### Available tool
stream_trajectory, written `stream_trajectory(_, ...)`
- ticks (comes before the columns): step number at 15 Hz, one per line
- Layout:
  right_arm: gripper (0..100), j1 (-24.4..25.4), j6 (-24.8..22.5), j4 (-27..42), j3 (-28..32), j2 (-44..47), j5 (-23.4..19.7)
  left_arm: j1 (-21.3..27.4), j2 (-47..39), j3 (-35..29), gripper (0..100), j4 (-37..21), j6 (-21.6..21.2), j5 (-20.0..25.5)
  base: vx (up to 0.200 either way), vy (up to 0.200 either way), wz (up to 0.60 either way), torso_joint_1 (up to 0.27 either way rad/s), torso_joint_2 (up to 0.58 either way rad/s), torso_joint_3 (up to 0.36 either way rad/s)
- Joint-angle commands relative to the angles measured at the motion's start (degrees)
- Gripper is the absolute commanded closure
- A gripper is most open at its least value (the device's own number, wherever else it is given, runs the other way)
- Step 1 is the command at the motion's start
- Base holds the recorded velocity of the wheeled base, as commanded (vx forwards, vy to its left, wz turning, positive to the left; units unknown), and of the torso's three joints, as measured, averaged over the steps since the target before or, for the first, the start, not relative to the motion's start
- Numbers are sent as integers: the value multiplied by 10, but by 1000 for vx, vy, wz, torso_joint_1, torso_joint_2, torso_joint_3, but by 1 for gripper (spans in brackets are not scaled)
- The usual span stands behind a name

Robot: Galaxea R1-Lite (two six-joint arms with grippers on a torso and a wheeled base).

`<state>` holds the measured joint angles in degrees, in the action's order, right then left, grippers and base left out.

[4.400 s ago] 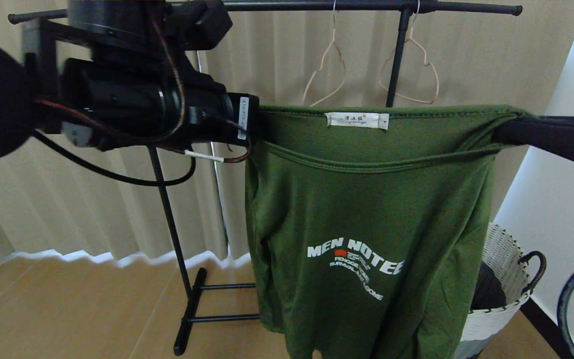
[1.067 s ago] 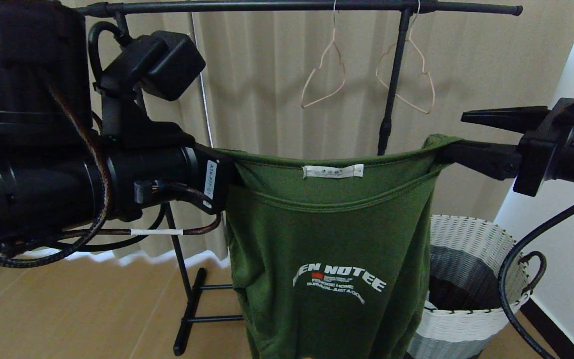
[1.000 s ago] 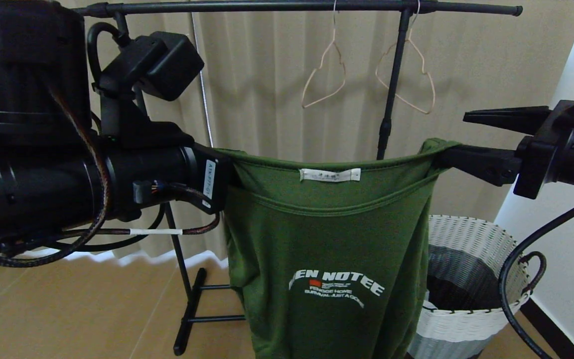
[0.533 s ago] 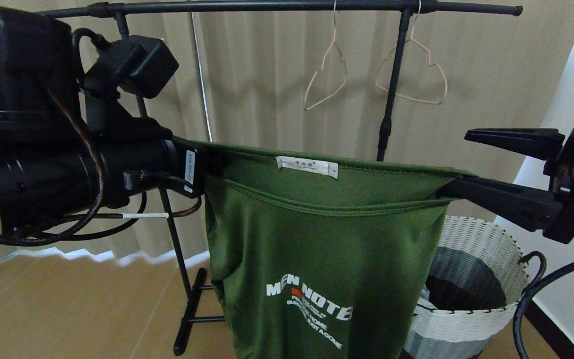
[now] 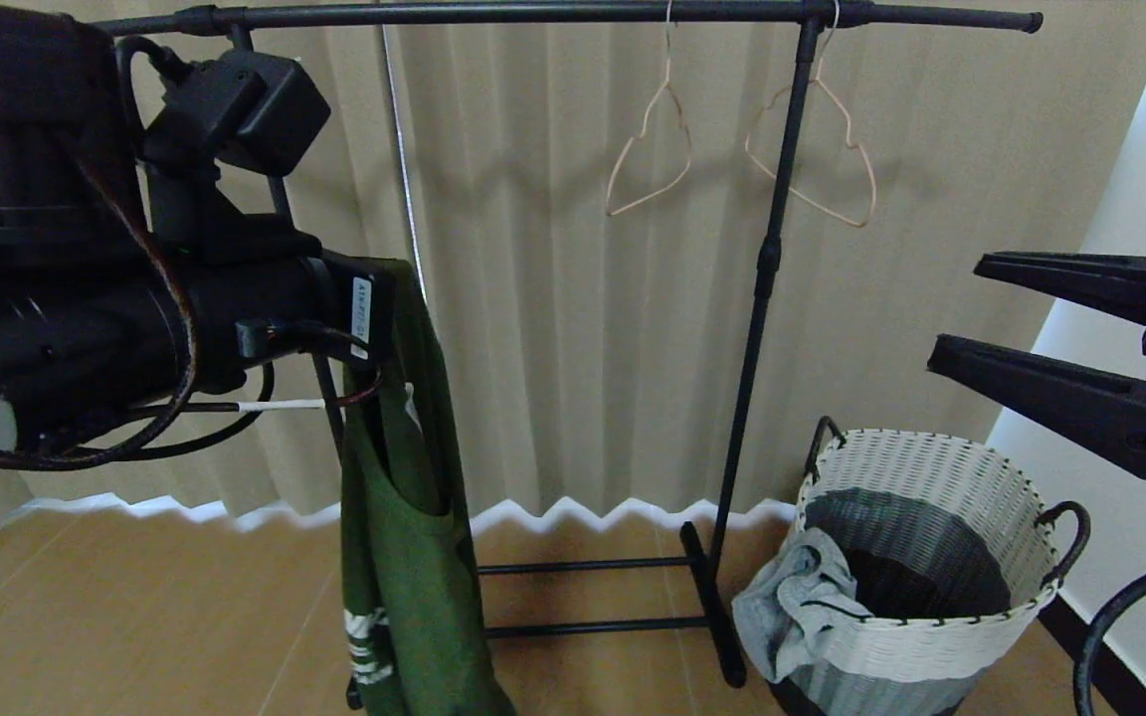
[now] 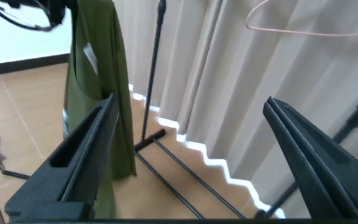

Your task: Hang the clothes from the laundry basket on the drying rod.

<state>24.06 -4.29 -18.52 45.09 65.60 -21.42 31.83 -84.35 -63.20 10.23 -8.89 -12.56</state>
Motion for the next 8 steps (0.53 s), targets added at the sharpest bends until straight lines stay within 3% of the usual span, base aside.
stream_trajectory(1,0,-22,-5,5,-11,-6,19,-2,5,16,100,0,0,0,0,0,0,0,0,0)
stream_trajectory(5,0,-115,-71,5,-40,-13,173,-79,97,93,100,-1,-17,10,0,0,0,0,0,0)
stream_trajectory(6,0,-122,-71,4,-48,-15,180,-93,111,112,100,0,-17,19,0,0,0,0,0,0)
stream_trajectory(8,0,-140,-74,-19,-60,-14,181,-124,152,183,100,3,-15,83,0,0,0,0,0,0)
